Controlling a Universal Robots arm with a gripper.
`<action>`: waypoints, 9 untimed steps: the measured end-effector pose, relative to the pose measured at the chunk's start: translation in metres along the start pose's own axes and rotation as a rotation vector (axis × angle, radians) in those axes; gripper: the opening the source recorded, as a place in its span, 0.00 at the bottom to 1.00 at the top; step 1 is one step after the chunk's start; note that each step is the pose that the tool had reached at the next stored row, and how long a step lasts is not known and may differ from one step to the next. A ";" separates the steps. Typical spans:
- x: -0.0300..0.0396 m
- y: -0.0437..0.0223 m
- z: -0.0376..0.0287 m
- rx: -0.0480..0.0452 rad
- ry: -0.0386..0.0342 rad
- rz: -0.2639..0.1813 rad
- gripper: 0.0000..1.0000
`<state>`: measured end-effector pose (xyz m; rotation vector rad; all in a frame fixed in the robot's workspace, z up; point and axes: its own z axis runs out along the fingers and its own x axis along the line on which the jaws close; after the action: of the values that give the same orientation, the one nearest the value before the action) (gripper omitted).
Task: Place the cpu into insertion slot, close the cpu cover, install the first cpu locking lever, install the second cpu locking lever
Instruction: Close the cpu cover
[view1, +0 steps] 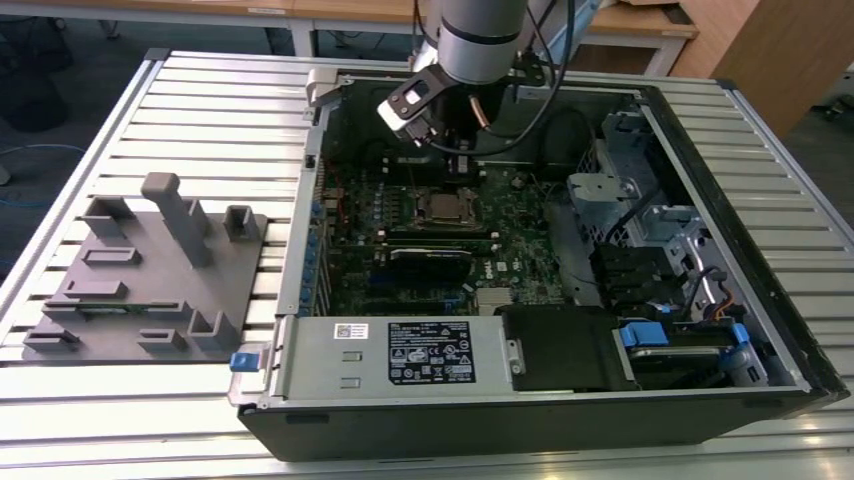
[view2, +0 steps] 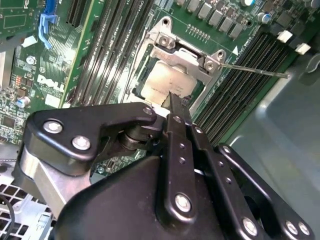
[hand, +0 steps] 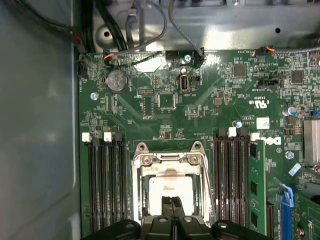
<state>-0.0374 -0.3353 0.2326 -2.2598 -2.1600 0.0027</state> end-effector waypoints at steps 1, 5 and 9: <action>0.0000 -0.0005 0.0003 -0.0001 0.0002 0.000 0.10; -0.0003 -0.0050 0.0030 -0.0001 0.0002 0.000 0.10; -0.0004 -0.0088 0.0061 -0.0001 0.0006 0.000 0.10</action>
<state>-0.0462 -0.3353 0.2266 -2.2597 -2.1596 0.0019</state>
